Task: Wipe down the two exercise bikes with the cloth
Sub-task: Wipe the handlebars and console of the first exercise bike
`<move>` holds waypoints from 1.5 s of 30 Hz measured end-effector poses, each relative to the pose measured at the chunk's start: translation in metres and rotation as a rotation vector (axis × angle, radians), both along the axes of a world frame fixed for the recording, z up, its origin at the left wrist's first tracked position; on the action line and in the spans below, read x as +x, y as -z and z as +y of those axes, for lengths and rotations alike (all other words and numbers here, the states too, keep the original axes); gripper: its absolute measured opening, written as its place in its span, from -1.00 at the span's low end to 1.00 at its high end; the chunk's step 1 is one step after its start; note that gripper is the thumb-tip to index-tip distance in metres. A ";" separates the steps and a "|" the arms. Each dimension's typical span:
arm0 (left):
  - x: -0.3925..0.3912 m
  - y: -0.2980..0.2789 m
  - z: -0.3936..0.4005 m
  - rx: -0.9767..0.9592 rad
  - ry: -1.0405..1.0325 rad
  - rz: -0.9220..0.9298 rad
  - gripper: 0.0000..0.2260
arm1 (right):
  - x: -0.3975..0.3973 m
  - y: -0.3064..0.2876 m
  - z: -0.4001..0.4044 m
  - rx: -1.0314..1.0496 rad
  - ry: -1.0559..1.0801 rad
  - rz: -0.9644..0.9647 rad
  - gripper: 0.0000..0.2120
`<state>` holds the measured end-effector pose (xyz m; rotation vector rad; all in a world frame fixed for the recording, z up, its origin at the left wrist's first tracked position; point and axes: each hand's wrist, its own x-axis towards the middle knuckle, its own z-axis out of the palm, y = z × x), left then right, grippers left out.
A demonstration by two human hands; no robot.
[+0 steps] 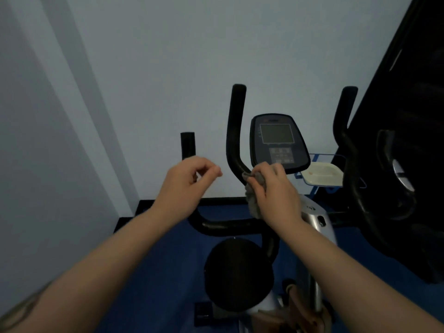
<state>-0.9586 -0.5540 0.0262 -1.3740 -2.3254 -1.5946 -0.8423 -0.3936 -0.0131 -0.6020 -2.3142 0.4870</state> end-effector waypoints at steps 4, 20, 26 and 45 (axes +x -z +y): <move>-0.055 -0.016 0.019 -0.050 0.026 0.228 -0.88 | -0.028 -0.014 0.006 0.043 0.003 -0.011 -0.90; -0.134 -0.024 0.076 -0.383 0.096 0.229 -0.59 | -0.050 -0.011 0.006 0.061 -0.121 -0.011 -0.90; -0.133 -0.014 0.079 -0.217 0.085 0.225 -0.56 | -0.089 -0.030 0.023 0.021 -0.151 0.055 -0.97; -0.132 -0.009 0.080 -0.166 0.068 0.245 -0.56 | -0.070 -0.023 0.014 0.015 -0.118 -0.021 -0.94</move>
